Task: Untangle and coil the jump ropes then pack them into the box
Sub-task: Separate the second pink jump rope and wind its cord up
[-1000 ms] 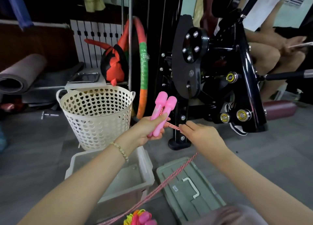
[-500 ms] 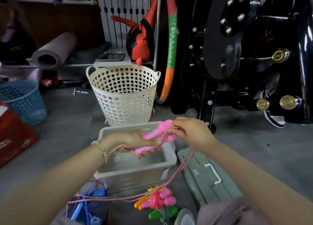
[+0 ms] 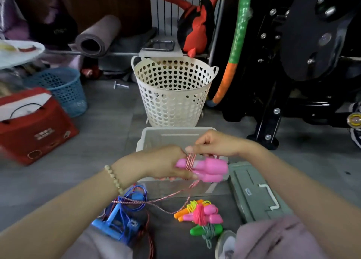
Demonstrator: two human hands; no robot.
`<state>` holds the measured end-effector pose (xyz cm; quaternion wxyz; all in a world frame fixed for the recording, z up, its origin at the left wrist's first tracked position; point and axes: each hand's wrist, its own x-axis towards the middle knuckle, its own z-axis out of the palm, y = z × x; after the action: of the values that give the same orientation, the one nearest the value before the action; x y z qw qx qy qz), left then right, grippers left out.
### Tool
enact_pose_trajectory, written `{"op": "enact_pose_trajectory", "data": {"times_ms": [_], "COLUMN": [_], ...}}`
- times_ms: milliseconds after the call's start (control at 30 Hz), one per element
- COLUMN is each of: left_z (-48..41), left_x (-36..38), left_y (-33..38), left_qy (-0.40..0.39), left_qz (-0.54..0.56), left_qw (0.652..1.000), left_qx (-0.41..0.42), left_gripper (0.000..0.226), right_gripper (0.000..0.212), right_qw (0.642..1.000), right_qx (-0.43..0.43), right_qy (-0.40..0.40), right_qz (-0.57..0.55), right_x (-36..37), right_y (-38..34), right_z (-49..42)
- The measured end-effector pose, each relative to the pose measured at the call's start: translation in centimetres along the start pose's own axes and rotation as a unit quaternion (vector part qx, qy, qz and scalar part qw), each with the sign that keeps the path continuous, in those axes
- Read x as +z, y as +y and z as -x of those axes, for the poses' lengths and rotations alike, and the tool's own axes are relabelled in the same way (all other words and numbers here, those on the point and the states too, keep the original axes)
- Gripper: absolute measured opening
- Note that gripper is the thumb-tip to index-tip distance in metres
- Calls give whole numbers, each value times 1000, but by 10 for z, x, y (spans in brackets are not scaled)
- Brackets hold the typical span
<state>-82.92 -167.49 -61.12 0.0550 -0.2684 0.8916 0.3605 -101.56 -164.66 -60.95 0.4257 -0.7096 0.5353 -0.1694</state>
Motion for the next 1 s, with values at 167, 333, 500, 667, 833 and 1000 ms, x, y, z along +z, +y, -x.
{"op": "enact_pose_trajectory", "data": {"times_ms": [167, 333, 500, 667, 833, 1000], "left_z": [14, 22, 27, 23, 25, 30], "left_x": [0, -4, -7, -3, -11, -15], "left_y": [-5, -8, -12, -8, -7, -11], "left_qy": [-9, 27, 32, 38, 56, 64], "left_qz": [-4, 32, 74, 72, 195, 297], "left_qw": [1000, 999, 997, 997, 978, 949], "left_qx": [-19, -7, -11, 11, 48, 90], "left_gripper": [31, 31, 28, 29, 42, 33], "right_gripper": [24, 35, 14, 23, 52, 90], "right_qw": [994, 986, 982, 971, 912, 866], "right_qx": [-13, -4, -10, 15, 36, -1], "right_qy": [-24, -28, -61, -56, -44, -80], "right_qz": [-104, -163, -180, -233, -406, -494], "right_x": [5, 11, 1, 12, 8, 7], "right_y": [-7, -13, -18, -21, -31, -29], "right_z": [-3, -5, 4, 4, 9, 8]}}
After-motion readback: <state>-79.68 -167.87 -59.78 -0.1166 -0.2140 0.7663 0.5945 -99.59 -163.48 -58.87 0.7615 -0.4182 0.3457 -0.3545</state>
